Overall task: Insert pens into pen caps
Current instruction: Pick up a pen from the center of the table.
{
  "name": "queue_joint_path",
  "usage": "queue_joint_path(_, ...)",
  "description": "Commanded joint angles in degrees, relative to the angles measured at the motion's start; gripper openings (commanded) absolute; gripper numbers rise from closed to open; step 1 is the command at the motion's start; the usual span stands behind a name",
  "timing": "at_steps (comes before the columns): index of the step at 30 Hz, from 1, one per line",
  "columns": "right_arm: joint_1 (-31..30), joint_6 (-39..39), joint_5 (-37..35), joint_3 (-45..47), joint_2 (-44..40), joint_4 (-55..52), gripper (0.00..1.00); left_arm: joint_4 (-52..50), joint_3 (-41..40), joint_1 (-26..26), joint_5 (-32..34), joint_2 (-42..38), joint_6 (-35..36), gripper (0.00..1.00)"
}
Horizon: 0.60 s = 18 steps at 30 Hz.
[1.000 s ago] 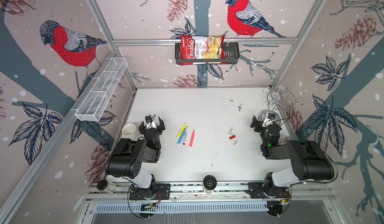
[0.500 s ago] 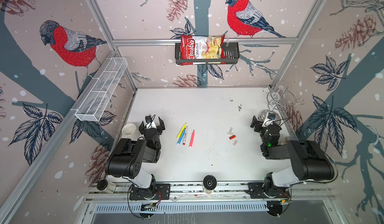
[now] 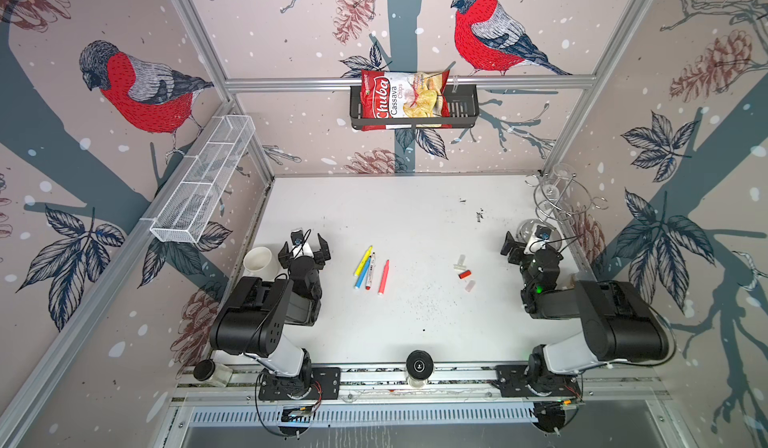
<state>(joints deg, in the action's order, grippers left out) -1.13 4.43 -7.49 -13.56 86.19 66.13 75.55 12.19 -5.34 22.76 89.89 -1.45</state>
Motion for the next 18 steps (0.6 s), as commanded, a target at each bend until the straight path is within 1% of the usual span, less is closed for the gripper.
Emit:
queue_joint_path(1,-0.02,-0.38,-0.49,0.03,-0.24,2.25,0.99,2.44,0.21,0.07,0.34,-0.11,0.42,0.99)
queue_joint_path(18,-0.10,-0.38,-0.51,0.03,-0.23,2.26,0.99,1.92,0.41,0.40,-0.54,-0.07,0.22,0.98)
